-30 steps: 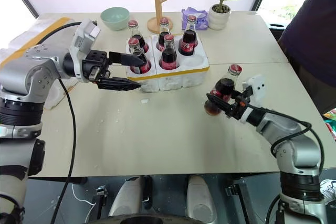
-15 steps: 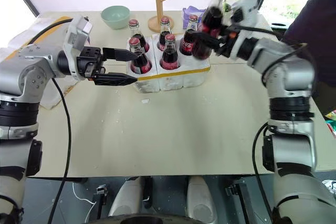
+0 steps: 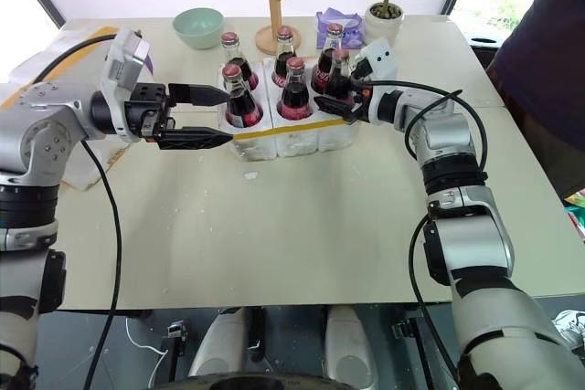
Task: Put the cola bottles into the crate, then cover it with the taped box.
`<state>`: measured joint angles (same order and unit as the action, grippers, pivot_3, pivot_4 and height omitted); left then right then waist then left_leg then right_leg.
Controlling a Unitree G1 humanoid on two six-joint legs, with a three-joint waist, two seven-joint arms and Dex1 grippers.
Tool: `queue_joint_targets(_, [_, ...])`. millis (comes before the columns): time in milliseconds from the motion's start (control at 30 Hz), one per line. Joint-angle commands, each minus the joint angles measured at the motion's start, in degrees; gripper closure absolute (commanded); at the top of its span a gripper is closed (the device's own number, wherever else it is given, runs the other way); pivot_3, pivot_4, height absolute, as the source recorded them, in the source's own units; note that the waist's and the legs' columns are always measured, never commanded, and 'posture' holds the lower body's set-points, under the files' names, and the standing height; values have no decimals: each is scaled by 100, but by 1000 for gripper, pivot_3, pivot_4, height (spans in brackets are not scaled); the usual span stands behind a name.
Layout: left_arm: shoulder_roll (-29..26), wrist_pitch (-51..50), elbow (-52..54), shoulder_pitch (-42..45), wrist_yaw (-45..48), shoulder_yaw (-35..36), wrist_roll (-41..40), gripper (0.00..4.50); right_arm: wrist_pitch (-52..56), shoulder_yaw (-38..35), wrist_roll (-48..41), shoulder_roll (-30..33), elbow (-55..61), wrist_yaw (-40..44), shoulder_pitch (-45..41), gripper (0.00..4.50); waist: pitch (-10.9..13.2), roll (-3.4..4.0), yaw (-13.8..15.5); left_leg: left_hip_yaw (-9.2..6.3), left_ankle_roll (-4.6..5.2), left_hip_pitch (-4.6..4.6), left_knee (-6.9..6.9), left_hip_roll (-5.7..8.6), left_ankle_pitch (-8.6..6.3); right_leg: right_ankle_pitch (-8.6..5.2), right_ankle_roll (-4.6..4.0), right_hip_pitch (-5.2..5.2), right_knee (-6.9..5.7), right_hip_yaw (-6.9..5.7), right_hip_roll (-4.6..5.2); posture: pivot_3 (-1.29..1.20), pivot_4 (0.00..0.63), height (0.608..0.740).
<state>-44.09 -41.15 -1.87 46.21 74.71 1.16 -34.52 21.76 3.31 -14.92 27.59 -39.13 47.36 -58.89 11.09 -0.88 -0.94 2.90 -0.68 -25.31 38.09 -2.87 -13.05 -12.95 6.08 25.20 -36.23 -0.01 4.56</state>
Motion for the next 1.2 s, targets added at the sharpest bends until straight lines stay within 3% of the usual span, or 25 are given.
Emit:
queue_joint_targets(33, [-306,-65,243,-87,-24,355,-139,0,77,-164,-16,240,583,210,83,51,0,0,6,0,0,-1,0,0,0,0,0,1,0,1,0,0,150,740])
queue_joint_targets(200, [-1780,-421,302,-646,178,1365,-247,0,1269,-911,-962,1632,2699,1191,568,51,14,6,15,0,0,-19,-11,-1,-1,-1,0,23,1,0,1,0,150,740])
queue_joint_targets(433, [-3502,-683,-260,-1963,874,2877,23,0,2341,-1598,-1853,2642,3923,1596,1012,51,13,4,-52,13,3,5,-20,-9,-6,-16,-23,15,9,-3,1,0,150,740])
queue_joint_targets(533, [-3925,-940,-501,-2890,1429,3694,331,0,2464,-1717,-2065,2866,4316,1730,1245,51,13,5,-57,19,-1,8,-19,-10,-5,-22,-42,18,8,-3,8,0,150,740])
queue_joint_targets(633, [-4122,-51,-1059,-4177,1715,4423,1472,0,2614,-1926,-2467,3055,4657,1962,1294,51,13,11,-54,27,-3,3,-19,-10,-4,-23,-45,24,10,-3,15,0,150,740])
queue_joint_targets(700, [-4191,482,-1482,-4500,1693,4558,1932,0,2754,-2011,-2696,3097,4766,1957,1237,51,13,11,-36,29,-3,2,-21,-10,-4,-24,-46,31,9,-3,14,0,150,740])
queue_joint_targets(867, [-4535,1295,-2864,-4048,1117,3624,2195,0,2892,-2035,-3080,3041,4820,1833,850,51,11,7,5,29,-7,-1,-21,-11,-7,-27,-53,34,14,-5,21,0,150,740])
queue_joint_targets(1033, [-4251,1584,-3849,-1835,665,1497,2647,0,2944,-1800,-3285,2968,5001,1777,397,51,8,7,25,44,-7,-9,-23,-6,-7,-26,-54,43,12,-5,35,0,150,740])
queue_joint_targets(1200, [-3651,1930,-4900,-9,733,112,3530,0,3056,-1795,-3494,2937,5241,1579,278,51,6,1,34,49,-2,-15,-21,-10,-5,-10,-26,43,1,-5,19,0,150,740])
